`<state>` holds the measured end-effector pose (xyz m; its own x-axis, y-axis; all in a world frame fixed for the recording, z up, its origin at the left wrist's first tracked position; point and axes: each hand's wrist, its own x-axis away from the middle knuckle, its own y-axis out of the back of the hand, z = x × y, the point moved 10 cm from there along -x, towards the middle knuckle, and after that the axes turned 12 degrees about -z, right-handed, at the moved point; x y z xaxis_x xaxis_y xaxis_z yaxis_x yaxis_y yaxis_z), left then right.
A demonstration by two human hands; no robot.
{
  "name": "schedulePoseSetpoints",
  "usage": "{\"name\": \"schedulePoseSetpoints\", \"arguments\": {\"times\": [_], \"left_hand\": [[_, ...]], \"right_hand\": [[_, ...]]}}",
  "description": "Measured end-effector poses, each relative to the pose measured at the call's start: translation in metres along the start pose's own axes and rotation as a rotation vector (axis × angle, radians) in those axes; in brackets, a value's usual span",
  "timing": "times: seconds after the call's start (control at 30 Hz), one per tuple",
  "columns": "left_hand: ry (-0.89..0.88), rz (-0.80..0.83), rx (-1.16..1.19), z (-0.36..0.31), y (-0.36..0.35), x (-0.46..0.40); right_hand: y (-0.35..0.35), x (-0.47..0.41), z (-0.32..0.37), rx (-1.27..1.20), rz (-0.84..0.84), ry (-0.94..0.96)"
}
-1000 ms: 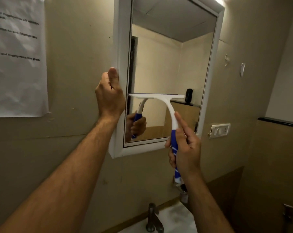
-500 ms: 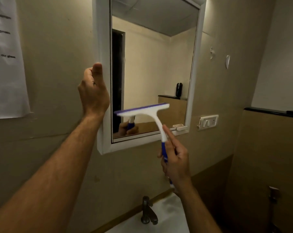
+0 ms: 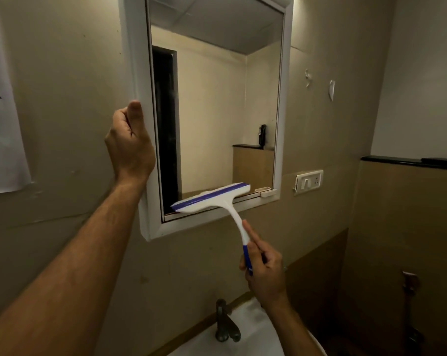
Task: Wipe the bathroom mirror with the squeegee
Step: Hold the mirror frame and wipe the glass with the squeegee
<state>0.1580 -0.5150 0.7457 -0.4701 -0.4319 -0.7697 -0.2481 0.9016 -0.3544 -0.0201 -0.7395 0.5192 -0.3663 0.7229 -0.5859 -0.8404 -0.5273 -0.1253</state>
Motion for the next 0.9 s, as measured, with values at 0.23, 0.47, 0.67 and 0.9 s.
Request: {"name": "schedulePoseSetpoints", "arguments": {"times": [0.23, 0.47, 0.67, 0.9], "left_hand": [[0.011, -0.033, -0.04, -0.006, 0.004, 0.001], [0.072, 0.007, -0.077, 0.005, 0.0, -0.001], [0.058, 0.08, -0.048, -0.013, -0.014, -0.02], [0.071, 0.042, -0.052, -0.028, -0.027, -0.046]], "right_hand": [[-0.004, -0.04, 0.028, -0.039, -0.046, 0.002], [0.015, -0.026, 0.001, -0.088, -0.075, -0.079], [0.021, -0.059, 0.037, -0.09, -0.082, -0.042], [0.032, -0.078, 0.033, -0.119, -0.191, -0.09]]}}
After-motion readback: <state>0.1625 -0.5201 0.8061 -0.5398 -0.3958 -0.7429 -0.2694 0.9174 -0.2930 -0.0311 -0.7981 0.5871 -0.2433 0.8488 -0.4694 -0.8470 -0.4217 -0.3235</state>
